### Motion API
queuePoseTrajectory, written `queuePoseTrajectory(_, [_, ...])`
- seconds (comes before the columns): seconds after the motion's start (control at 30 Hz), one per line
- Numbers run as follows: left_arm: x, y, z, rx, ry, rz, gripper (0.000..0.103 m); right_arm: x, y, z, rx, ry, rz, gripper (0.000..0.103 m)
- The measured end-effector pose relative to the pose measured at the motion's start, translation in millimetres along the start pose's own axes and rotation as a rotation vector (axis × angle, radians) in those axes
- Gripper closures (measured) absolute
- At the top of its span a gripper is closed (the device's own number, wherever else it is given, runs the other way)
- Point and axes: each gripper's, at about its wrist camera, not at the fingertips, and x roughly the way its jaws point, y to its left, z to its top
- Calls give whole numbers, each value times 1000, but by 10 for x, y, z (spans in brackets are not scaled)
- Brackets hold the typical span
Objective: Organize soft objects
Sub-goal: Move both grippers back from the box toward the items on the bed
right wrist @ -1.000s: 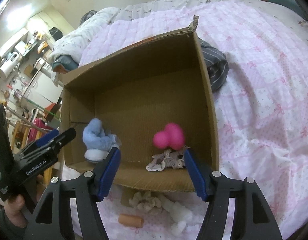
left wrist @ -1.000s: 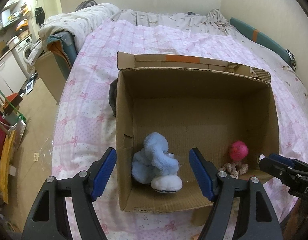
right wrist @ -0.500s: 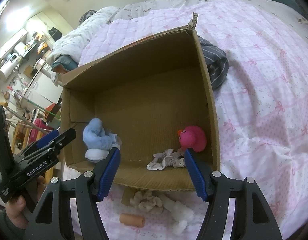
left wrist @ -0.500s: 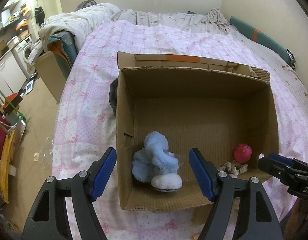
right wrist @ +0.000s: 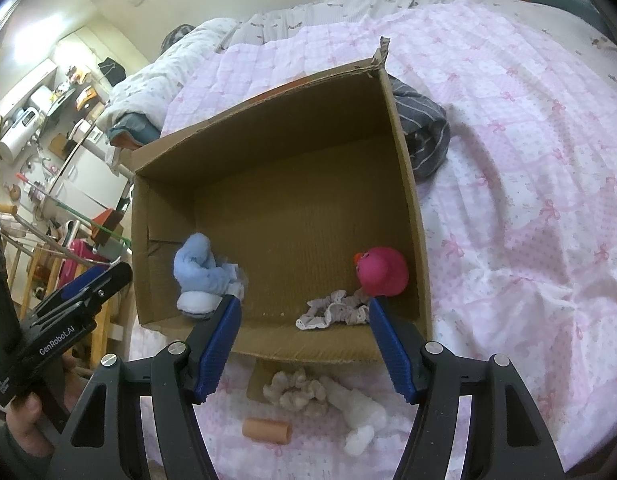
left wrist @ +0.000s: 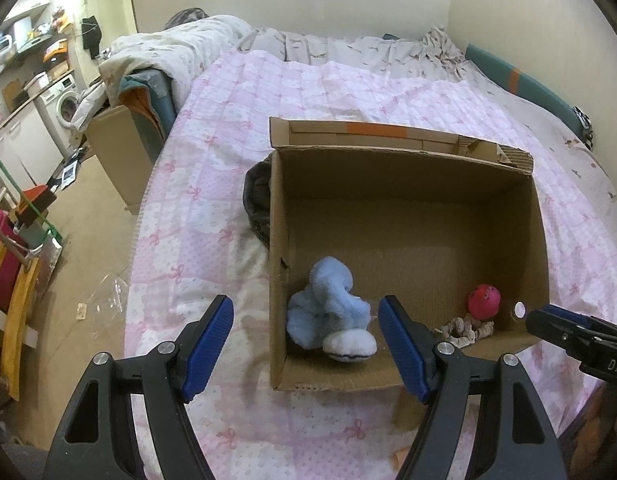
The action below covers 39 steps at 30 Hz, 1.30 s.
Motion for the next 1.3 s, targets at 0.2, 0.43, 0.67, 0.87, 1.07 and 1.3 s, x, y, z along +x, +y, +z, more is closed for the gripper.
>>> queuePoseTrajectory(0.2, [-80, 27, -82, -14, 3, 10, 30, -111, -6, -63, -11, -13, -12, 32])
queuePoseTrajectory(0.43, [-117, 74, -248, -59, 39, 7, 30, -188, 14, -185, -3, -18, -7, 32])
queuePoseTrajectory(0.67, [-166, 91, -368, -77, 61, 1, 30, -226, 98, -335, -20, -8, -5, 32])
queuePoseTrajectory(0.87, [-53, 63, -576, -98, 145, -48, 30, -298, 26, -416, -5, -13, -15, 32])
queuePoseTrajectory(1.07, [271, -250, -905, -65, 337, -191, 30, -276, -191, -447, 52, 25, -44, 32])
queuePoseTrajectory(1.3, [474, -799, -1254, 38, 443, -286, 31, -217, -323, -445, 104, 52, -75, 32])
